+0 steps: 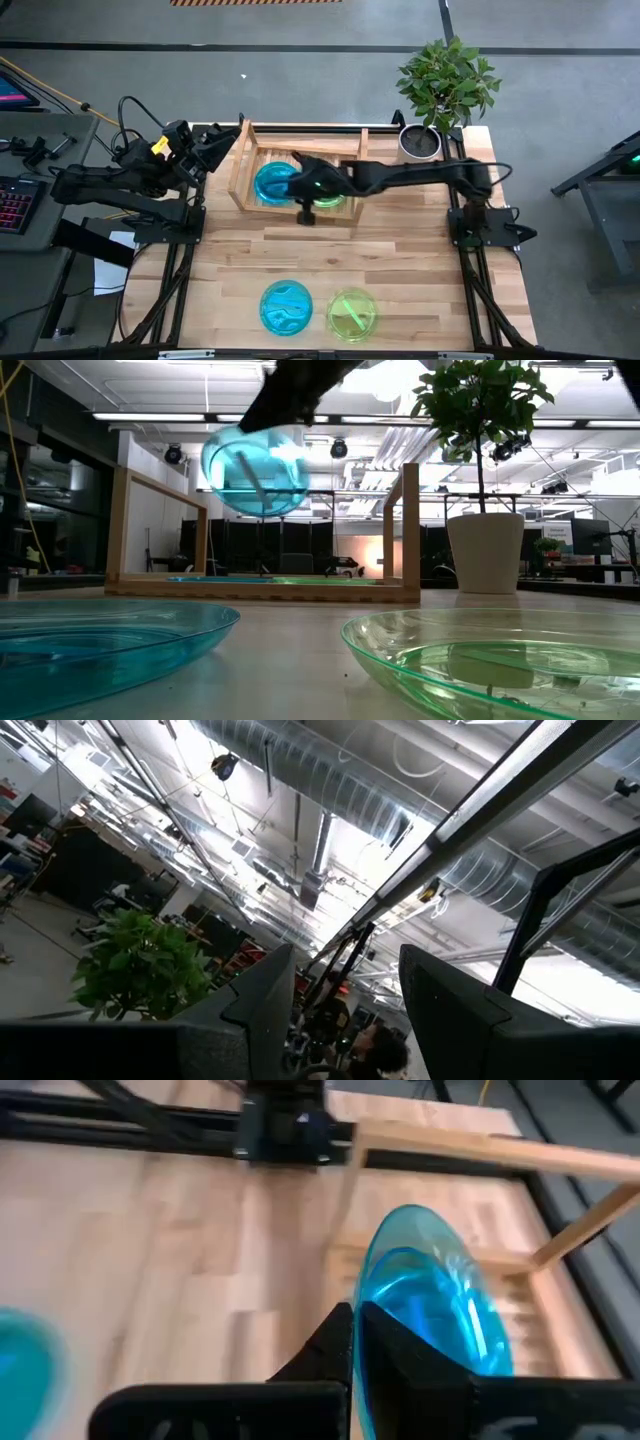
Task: Place and stack plates onto a shelf
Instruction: Stack the transparent blue plate on top of the transparent blue plate on the shelf, then stack the transparent blue plate on top the transparent blue plate on the shelf
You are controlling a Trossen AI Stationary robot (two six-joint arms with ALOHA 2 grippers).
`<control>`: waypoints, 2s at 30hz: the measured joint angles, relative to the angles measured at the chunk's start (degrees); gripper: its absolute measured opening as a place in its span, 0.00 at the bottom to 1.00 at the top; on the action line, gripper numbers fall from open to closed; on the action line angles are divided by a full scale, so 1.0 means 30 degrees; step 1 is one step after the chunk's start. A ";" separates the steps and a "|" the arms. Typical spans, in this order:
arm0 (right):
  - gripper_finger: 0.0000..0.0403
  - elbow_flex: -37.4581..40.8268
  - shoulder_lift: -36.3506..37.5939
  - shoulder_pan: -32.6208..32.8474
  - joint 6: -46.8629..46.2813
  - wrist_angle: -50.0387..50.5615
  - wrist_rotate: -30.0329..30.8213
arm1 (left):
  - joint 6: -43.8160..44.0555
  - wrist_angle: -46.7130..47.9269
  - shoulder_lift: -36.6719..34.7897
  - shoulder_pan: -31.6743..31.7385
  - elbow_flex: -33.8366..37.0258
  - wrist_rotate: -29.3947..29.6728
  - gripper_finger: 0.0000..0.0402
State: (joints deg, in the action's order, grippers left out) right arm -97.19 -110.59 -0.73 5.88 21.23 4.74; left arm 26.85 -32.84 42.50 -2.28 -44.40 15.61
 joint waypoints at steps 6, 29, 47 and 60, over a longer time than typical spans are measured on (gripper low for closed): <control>0.00 -0.2848 -0.3182 -0.0823 0.2187 0.0276 0.0493 | -0.0015 0.0002 0.0007 -0.0004 0.0000 0.0001 0.43; 0.00 -0.4335 -0.8399 -0.1175 0.3519 -0.2368 0.1272 | -0.0007 0.1045 0.0029 -0.0007 0.0015 0.0009 0.43; 0.52 -0.4350 -0.7789 -0.1307 0.1967 -0.1259 0.2148 | -0.0007 0.1178 0.0029 -0.0007 0.0015 0.0009 0.43; 0.57 -0.4143 -0.4212 -0.1302 -0.0031 0.6725 -0.2797 | -0.0022 0.2802 0.0029 0.0000 0.0022 0.0009 0.43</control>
State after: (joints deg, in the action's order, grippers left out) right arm -109.62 -123.22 -4.64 5.79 41.41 -3.65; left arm 26.79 -24.43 42.59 -2.28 -44.34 15.64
